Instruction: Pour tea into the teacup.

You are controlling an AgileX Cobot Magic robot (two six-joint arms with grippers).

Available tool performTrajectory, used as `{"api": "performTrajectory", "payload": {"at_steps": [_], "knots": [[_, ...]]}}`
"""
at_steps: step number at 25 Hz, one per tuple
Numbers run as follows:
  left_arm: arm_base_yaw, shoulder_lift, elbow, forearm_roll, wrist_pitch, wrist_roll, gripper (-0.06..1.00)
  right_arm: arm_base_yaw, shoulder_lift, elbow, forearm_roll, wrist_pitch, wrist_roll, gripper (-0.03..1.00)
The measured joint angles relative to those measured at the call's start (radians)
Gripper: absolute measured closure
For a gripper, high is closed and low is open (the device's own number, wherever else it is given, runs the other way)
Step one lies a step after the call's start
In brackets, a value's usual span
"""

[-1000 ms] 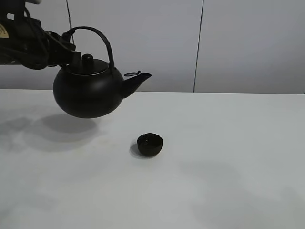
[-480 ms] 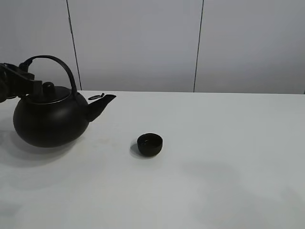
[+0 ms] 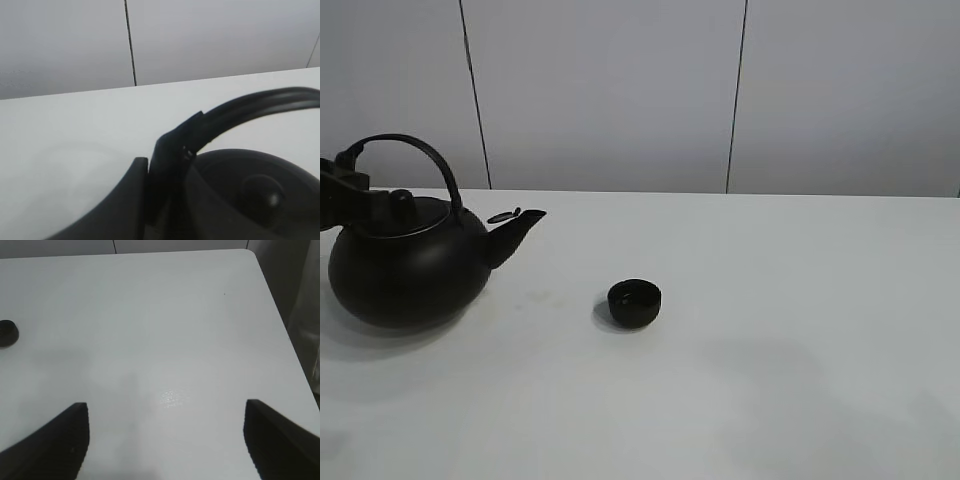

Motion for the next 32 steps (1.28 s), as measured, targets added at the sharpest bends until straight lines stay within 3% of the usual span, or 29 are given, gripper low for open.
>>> {"api": "performTrajectory", "payload": {"at_steps": [26, 32], "knots": [[0.000, 0.001, 0.124, 0.045, -0.065, -0.046, 0.83, 0.000, 0.000, 0.000, 0.000, 0.001, 0.000, 0.39], [0.000, 0.001, 0.125, 0.094, -0.066, -0.046, 0.83, 0.000, 0.000, 0.000, 0.000, -0.001, 0.000, 0.39]]}}
